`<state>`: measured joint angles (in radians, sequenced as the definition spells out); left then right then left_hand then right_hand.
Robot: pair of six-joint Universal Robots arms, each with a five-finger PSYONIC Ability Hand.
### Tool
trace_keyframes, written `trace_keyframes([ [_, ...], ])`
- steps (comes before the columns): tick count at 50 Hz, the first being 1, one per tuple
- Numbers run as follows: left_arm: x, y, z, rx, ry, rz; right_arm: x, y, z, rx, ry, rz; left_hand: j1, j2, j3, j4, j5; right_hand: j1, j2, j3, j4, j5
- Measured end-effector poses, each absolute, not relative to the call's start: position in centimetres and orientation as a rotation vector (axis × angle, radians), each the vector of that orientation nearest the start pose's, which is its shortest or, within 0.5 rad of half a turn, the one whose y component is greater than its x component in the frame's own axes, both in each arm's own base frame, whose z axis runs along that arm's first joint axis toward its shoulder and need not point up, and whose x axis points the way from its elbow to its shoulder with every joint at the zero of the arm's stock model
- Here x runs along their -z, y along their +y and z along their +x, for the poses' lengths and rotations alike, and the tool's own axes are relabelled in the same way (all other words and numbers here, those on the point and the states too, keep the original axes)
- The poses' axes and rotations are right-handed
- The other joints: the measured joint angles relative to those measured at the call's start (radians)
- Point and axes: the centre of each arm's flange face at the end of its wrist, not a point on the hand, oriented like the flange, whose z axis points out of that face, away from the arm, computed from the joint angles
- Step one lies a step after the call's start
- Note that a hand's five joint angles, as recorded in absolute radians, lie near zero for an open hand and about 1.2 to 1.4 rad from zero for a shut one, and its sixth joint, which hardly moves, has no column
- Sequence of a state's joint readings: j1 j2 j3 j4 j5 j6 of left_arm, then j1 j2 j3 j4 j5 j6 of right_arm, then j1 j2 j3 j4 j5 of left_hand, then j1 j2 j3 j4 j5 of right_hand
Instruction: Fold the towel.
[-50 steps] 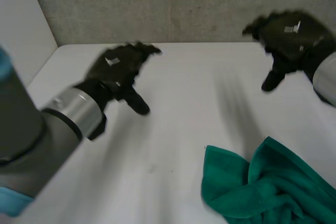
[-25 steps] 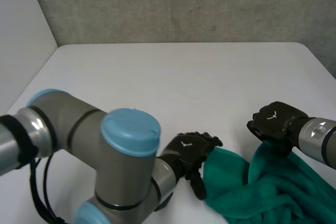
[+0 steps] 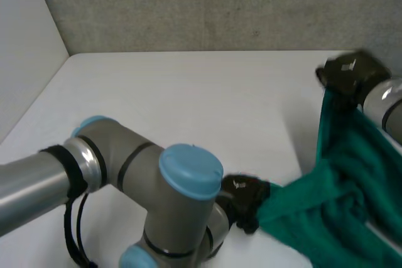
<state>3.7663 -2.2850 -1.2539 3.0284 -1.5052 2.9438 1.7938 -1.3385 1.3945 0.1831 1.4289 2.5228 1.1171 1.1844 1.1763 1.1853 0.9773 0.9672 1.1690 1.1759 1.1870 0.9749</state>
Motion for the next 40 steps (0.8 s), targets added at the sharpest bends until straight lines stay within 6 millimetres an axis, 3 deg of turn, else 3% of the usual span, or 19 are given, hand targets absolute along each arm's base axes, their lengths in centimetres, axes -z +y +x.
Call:
trace_keyframes([
  [2,-14.5,-12.9,-40.2,-1.143,-2.102,-0.847,-28.5,-30.3,21.6,2.096,2.253,-1.127,0.0,0.005,0.004,0.003,0.0,0.0,0.0,0.0,0.0,0.0],
  [6,-20.0,-17.8,-39.6,-1.413,-2.03,-0.665,-32.9,-31.6,21.9,2.313,2.092,-0.929,0.0,0.006,0.005,0.004,0.0,0.005,0.0,0.005,0.0,0.0],
  [8,-20.0,-17.8,-39.6,-1.413,-2.03,-0.665,-32.9,-31.6,21.9,2.313,2.092,-0.929,0.0,0.006,0.005,0.004,0.0,0.005,0.0,0.005,0.0,0.0],
  [9,-25.3,-21.5,-37.9,-1.653,-1.92,-0.49,-36.3,-31.8,21.9,2.45,1.941,-0.768,0.0,0.006,0.005,0.004,0.0,0.005,0.0,0.005,0.0,0.0],
  [11,-28.6,-23.3,-36.5,-1.791,-1.833,-0.387,-38.4,-31.7,21.8,2.525,1.838,-0.672,0.0,0.006,0.005,0.004,0.0,0.005,0.0,0.005,0.0,0.0],
  [15,-33.8,-25.0,-33.8,-1.997,-1.653,-0.245,-41.2,-31.3,21.5,2.631,1.676,-0.543,0.0,0.008,0.007,0.004,0.0,0.005,0.0,0.005,0.0,0.0],
  [16,-33.8,-25.0,-33.8,-1.997,-1.653,-0.245,-41.2,-31.3,21.5,2.631,1.676,-0.543,0.0,0.008,0.007,0.004,0.0,0.005,0.0,0.005,0.0,0.0],
  [19,-36.9,-24.9,-31.5,-2.136,-1.521,-0.185,-42.4,-31.1,21.0,2.685,1.597,-0.473,0.0,0.008,0.007,0.004,0.0,0.005,0.0,0.005,0.0,0.0],
  [22,-37.1,-24.4,-30.7,-2.173,-1.512,-0.199,-41.5,-31.3,20.9,2.657,1.653,-0.489,0.0,0.009,0.007,0.004,0.0,0.005,0.0,0.005,0.0,0.0],
  [26,-35.4,-23.4,-30.1,-2.176,-1.592,-0.273,-38.4,-31.6,21.0,2.527,1.856,-0.584,0.0,0.009,0.008,0.004,0.0,0.005,0.0,0.005,0.0,0.0],
  [28,-35.4,-23.4,-30.1,-2.176,-1.592,-0.273,-38.4,-31.6,21.0,2.527,1.856,-0.584,0.0,0.009,0.008,0.004,0.0,0.005,0.0,0.005,0.0,0.0],
  [31,-33.7,-21.7,-29.2,-2.161,-1.678,-0.353,-34.9,-31.2,21.0,2.324,2.092,-0.712,0.0,0.011,0.01,0.008,0.0,0.005,0.0,0.005,0.0,0.0],
  [34,-33.7,-20.6,-28.5,-2.162,-1.683,-0.374,-33.9,-30.7,20.9,2.249,2.158,-0.751,0.0,0.011,0.01,0.008,0.0,0.005,0.0,0.005,0.0,0.0],
  [40,-35.4,-18.7,-27.2,-2.196,-1.614,-0.366,-34.8,-29.9,21.0,2.253,2.12,-0.764,0.0,0.011,0.01,0.008,0.0,0.005,0.0,0.005,0.0,0.0],
])
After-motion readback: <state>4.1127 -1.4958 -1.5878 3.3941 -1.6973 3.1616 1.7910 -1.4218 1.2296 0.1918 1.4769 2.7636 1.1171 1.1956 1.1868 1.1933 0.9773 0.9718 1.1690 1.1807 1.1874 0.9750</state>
